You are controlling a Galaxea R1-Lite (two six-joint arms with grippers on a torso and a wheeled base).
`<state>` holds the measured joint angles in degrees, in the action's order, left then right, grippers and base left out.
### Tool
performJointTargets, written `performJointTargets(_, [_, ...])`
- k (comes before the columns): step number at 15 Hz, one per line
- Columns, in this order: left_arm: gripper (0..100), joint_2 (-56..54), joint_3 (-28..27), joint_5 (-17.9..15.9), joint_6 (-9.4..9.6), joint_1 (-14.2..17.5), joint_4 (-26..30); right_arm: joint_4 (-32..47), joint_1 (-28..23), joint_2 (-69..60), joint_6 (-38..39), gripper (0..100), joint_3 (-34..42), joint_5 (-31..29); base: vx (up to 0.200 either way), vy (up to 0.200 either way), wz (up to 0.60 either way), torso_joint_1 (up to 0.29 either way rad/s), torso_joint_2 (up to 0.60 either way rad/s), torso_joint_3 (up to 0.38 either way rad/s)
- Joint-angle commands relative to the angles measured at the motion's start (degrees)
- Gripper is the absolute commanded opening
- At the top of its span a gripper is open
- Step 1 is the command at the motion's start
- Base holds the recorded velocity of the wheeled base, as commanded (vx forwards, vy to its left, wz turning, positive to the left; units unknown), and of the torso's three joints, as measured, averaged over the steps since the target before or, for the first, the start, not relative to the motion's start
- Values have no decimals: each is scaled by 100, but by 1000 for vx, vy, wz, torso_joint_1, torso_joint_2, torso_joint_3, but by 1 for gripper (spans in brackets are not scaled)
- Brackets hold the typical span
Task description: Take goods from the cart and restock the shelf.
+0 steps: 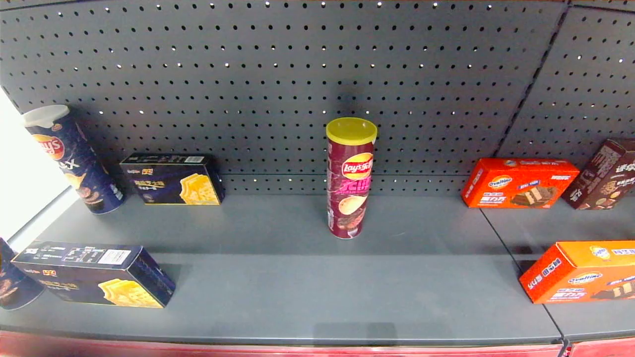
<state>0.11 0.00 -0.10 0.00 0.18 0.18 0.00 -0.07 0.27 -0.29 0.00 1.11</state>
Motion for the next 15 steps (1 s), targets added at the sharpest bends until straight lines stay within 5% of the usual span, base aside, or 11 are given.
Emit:
performJointTargets(1, [100,-2,0,-8,0,-1,-1,0,-1,8,-6,100,0,3,0,0,0,0,0,0])
performJointTargets(11, [100,-2,0,1,0,-1,-1,0,-1,8,-6,100,0,3,0,0,0,0,0,0])
performJointTargets(15, [100,-2,0,-8,0,-1,-1,0,-1,8,-6,100,0,3,0,0,600,1,2,1])
